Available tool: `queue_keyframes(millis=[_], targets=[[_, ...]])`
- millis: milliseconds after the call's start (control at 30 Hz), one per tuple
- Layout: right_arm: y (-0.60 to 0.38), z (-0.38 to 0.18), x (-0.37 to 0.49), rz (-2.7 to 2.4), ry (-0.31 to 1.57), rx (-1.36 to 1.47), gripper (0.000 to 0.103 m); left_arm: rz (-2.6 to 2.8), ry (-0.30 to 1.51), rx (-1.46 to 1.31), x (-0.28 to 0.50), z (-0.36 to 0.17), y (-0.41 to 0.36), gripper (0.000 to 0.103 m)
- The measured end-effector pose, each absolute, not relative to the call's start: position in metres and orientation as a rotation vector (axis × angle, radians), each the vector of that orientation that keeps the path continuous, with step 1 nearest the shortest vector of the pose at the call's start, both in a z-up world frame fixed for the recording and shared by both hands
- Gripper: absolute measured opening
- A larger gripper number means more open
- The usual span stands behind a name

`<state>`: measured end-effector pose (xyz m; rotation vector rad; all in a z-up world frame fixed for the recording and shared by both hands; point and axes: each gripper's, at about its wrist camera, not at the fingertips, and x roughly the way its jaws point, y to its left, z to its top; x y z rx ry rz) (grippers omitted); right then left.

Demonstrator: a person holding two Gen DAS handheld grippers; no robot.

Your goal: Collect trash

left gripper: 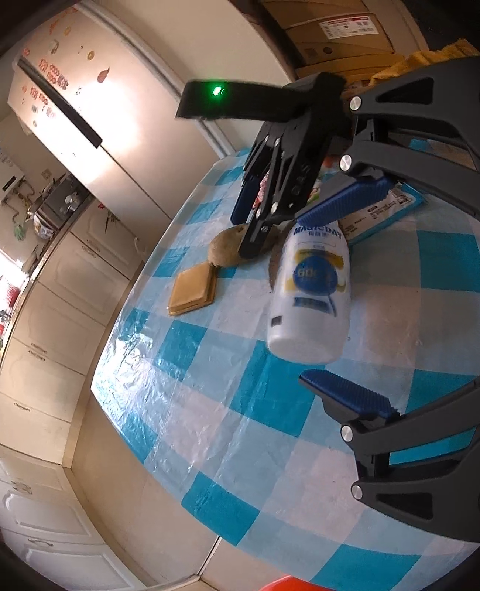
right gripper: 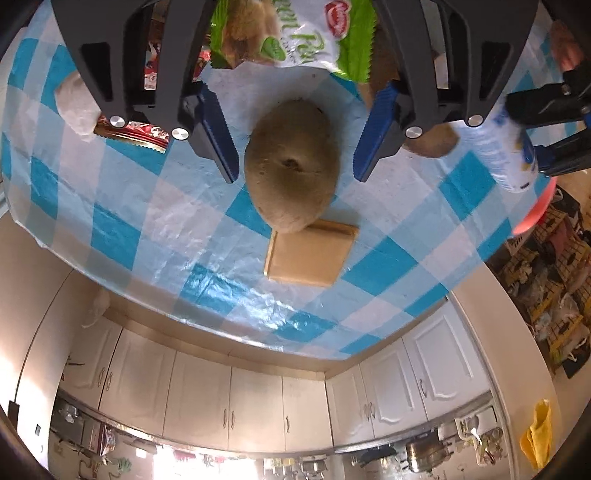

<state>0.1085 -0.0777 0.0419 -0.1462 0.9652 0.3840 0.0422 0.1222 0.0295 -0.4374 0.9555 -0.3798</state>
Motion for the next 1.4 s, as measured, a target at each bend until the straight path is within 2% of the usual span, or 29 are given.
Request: queue_keyframes(millis=[433, 933, 1167, 1400], targets=[[-0.086, 0.038, 0.102, 0.383, 0.960, -0.065, 0.056, -0.427, 0.953, -0.347, 0.034, 0.031, 0.114, 0.080], [-0.077, 0.057, 0.041, 0.435, 0.894, -0.107, 0.056, -0.373, 0.957, -0.408, 0.031, 0.032, 0.116, 0.080], [-0.077, 0.048, 0.017, 0.464, 0.927, -0.072, 0.056, -0.336, 0.983, -0.368, 0.039, 0.032, 0.104, 0.080], [-0.086, 0.052, -0.002, 0.437, 0.930, 0.002, 0.056, -0.320, 1.015, -0.266, 0.047, 0.033, 0.087, 0.073]])
